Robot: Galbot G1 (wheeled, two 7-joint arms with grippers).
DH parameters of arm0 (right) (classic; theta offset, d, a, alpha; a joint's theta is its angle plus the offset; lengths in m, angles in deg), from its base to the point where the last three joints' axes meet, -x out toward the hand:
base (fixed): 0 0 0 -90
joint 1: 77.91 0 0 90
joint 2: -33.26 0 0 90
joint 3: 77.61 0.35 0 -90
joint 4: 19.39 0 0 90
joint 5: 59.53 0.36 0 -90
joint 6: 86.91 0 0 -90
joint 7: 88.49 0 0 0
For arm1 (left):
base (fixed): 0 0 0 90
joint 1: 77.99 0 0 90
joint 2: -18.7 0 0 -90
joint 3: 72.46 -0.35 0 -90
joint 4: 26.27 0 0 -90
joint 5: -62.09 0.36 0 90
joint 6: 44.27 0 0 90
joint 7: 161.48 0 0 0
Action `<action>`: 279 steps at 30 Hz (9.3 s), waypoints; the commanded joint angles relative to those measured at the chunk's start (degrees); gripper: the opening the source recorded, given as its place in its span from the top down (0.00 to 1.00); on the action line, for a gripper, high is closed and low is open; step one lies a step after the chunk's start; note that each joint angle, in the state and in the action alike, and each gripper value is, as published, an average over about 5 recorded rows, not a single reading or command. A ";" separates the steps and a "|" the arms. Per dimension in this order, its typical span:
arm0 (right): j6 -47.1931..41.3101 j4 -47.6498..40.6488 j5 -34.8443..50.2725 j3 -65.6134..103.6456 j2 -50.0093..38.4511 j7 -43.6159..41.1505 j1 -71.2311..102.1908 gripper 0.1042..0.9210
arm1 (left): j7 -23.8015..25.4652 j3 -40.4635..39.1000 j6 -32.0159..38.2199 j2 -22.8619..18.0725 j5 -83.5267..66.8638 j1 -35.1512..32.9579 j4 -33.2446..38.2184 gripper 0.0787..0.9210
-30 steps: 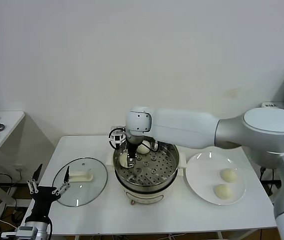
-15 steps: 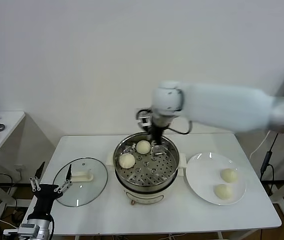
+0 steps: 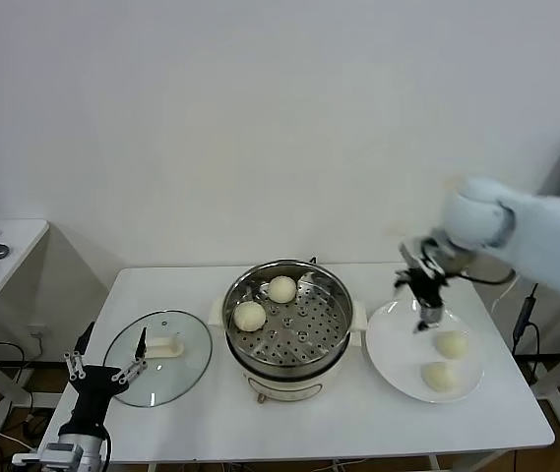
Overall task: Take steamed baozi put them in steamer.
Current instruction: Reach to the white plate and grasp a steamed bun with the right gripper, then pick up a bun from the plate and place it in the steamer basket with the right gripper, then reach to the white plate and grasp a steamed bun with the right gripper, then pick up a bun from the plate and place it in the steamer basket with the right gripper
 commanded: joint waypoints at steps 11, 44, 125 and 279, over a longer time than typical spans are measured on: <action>9.68 -6.62 -19.95 33.33 -9.88 2.97 43.70 0.12 | -0.05 0.95 -0.08 -1.58 1.49 -1.48 0.92 0.12; 7.96 -12.73 -21.88 35.28 -1.51 3.63 45.20 0.43 | -0.17 1.89 0.32 -1.59 2.35 -1.88 0.30 0.12; 22.44 -0.88 -6.23 -0.10 22.70 6.72 -5.90 0.13 | -0.07 2.78 0.46 -1.59 1.83 -0.08 0.41 0.12; -18.21 -8.30 14.10 0.21 25.00 17.29 0.16 0.20 | 0.10 0.80 0.66 -0.61 1.34 2.32 -2.42 0.12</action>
